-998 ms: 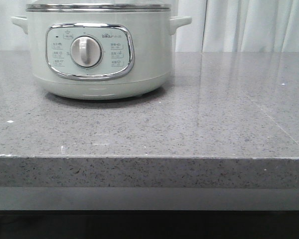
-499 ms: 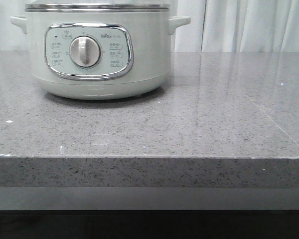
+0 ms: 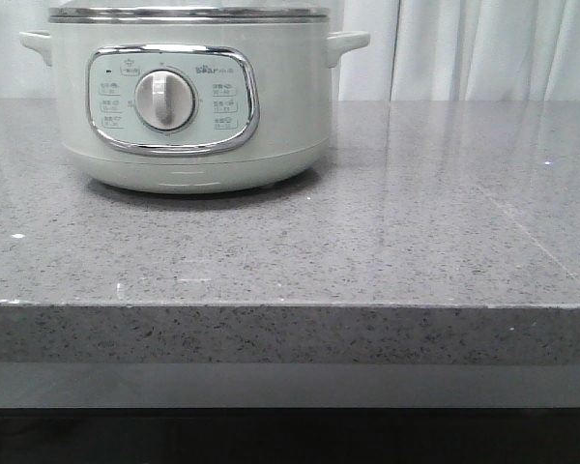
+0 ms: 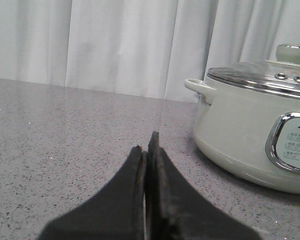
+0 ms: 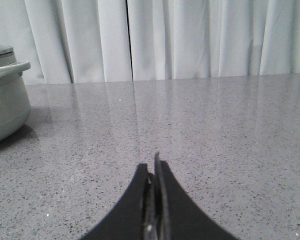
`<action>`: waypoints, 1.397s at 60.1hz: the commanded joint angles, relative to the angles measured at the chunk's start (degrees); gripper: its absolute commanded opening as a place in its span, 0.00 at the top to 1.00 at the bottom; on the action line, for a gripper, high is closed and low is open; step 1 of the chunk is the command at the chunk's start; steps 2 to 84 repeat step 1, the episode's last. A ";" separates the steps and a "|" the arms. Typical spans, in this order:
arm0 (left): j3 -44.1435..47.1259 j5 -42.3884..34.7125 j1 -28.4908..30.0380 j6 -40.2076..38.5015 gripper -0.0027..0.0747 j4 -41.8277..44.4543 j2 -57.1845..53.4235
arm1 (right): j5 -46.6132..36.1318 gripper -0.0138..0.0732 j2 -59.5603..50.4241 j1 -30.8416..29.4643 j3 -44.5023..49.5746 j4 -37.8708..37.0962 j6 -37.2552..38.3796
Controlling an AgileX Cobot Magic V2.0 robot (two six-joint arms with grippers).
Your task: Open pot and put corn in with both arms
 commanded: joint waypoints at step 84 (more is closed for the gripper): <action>0.27 -4.28 0.21 -0.60 0.99 -0.20 -1.10 | -4.07 0.92 -1.40 -0.26 0.01 -0.56 0.13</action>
